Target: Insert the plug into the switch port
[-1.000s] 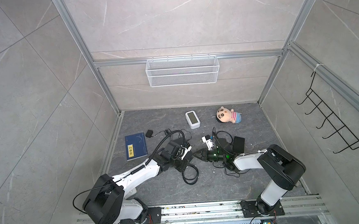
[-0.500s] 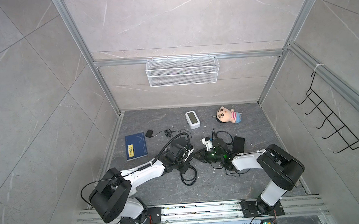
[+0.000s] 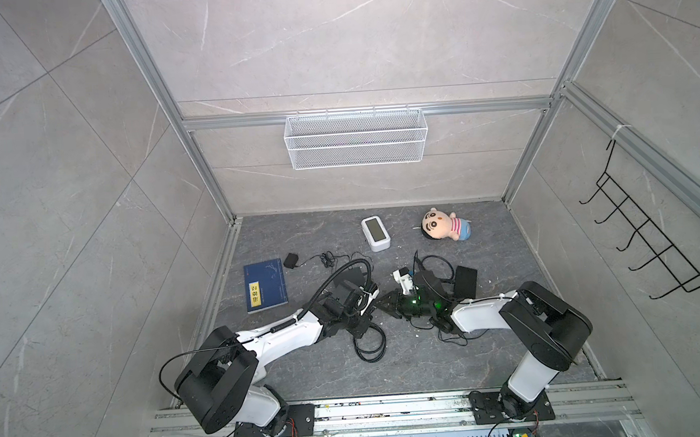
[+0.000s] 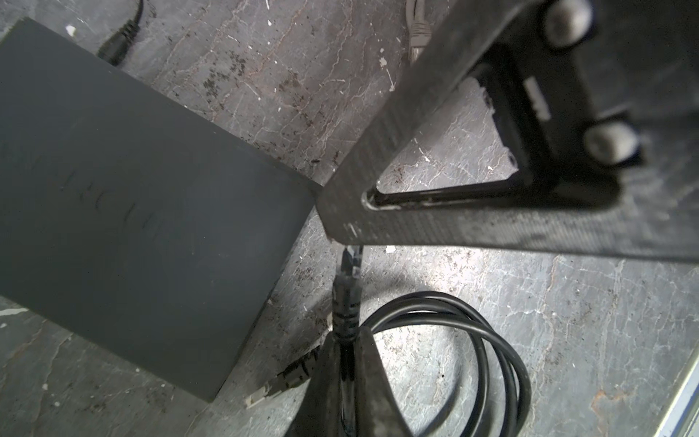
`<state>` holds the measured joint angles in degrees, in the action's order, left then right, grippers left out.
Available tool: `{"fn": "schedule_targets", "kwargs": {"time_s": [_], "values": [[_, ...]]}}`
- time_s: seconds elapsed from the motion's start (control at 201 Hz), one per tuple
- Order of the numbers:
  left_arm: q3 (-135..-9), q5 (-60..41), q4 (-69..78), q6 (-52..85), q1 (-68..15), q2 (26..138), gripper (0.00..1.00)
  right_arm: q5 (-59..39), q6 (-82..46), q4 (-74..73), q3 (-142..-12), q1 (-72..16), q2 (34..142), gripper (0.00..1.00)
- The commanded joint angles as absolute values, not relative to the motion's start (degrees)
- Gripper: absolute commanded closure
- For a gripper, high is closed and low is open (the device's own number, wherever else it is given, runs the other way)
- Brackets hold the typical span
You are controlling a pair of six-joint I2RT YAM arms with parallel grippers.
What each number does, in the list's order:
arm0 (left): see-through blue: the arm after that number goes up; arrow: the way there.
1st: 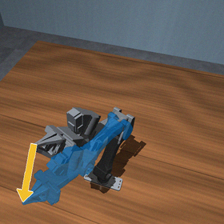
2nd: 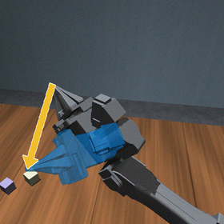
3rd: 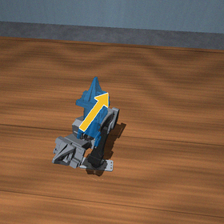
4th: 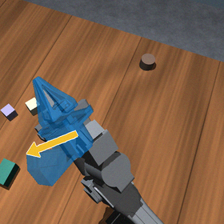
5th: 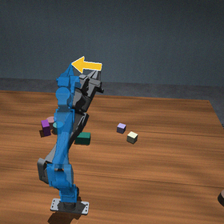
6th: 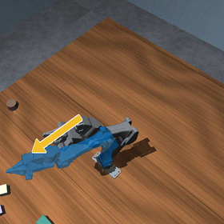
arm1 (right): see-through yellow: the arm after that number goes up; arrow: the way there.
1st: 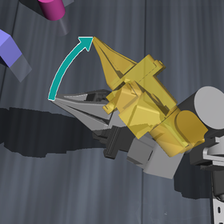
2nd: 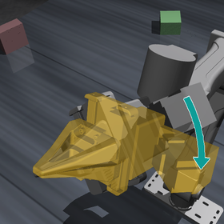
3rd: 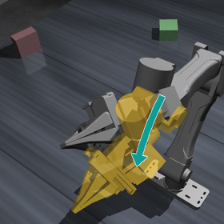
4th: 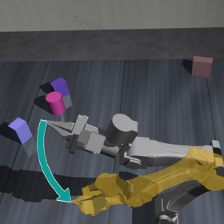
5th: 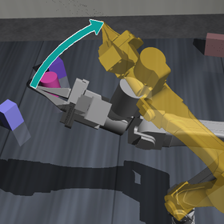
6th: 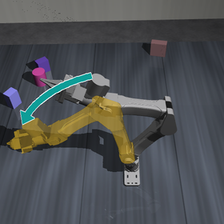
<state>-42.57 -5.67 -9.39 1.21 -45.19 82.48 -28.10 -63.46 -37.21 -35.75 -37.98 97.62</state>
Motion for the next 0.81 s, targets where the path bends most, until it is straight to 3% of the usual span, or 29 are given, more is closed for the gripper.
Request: {"fn": "schedule_targets", "kwargs": {"time_s": [0.0,0.329,0.597,0.801], "values": [[-45.8,-7.3,-11.4,-1.1,-45.2,82.7,0.94,-28.5,-63.0,-37.9,-36.8,-38.3,98.4,0.92],[-49.4,-0.2,-22.9,-0.2,-40.5,78.4,0.96,-25.3,-49.5,-21.8,-41.0,-36.6,92.0,0.78],[-51.3,14.1,-33.6,5.4,-32.3,80.1,0.97,-19.5,-37.9,-8.4,-45.9,-36.6,90.2,0.74],[-53.5,14.8,-36.5,7.4,-29.8,86.9,0.98,-17.7,-34.9,-5.2,-48.8,-36.6,94.1,0.73]]}}
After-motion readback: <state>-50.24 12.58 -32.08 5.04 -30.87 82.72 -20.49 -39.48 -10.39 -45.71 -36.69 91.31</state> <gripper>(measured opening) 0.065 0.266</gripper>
